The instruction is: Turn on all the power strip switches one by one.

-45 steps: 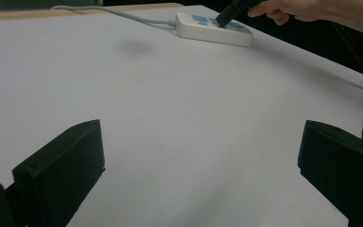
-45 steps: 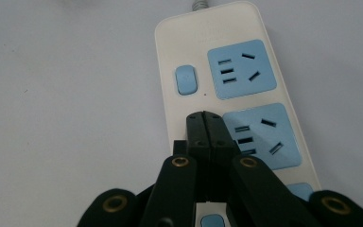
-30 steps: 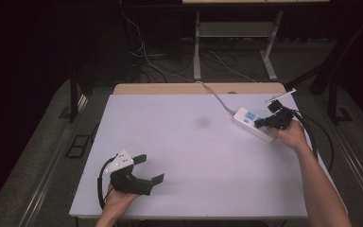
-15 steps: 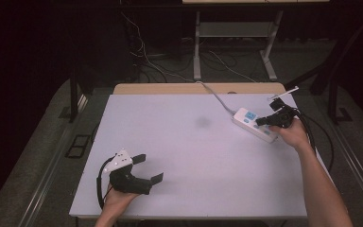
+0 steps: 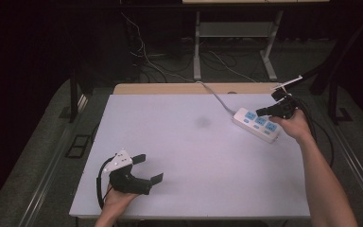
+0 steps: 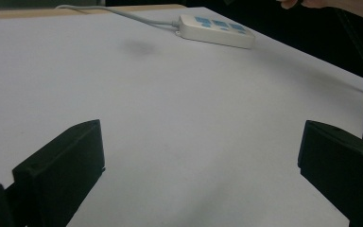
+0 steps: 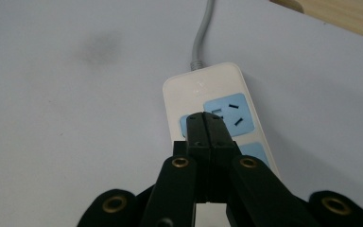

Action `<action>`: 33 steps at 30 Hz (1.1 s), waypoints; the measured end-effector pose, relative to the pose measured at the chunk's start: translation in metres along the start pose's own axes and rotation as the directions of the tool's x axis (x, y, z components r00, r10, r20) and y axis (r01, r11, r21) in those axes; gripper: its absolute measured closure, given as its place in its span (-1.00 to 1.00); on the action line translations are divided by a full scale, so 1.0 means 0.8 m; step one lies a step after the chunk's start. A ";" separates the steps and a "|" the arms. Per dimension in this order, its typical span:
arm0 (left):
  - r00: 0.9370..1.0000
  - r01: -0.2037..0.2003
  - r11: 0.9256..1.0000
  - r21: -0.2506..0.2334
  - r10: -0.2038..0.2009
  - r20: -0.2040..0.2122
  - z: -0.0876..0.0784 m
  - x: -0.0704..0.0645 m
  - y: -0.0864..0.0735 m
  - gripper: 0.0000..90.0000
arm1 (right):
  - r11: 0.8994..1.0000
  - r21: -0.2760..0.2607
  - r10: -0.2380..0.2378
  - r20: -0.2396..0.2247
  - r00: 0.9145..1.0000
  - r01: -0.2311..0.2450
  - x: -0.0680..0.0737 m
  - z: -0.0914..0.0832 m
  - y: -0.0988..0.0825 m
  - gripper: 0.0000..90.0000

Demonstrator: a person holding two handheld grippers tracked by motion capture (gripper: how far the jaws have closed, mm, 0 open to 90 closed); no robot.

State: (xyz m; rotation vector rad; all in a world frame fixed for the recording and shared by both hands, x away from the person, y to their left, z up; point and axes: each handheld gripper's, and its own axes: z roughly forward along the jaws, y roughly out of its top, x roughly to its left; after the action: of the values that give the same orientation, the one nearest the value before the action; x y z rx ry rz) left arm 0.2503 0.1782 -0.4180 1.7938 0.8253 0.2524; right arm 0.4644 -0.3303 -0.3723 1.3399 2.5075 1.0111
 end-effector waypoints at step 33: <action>1.000 -0.002 1.000 -0.009 0.002 0.007 -0.002 0.001 0.000 -1.00 | 1.000 0.029 -0.001 -0.025 1.000 0.002 0.007 0.044 0.016 1.00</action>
State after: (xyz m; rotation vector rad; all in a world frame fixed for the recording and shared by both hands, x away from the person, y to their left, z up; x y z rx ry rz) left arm 0.2502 0.1795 -0.4173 1.7863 0.8161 0.2505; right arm 0.4840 -0.3039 -0.3904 1.3410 2.5506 1.0020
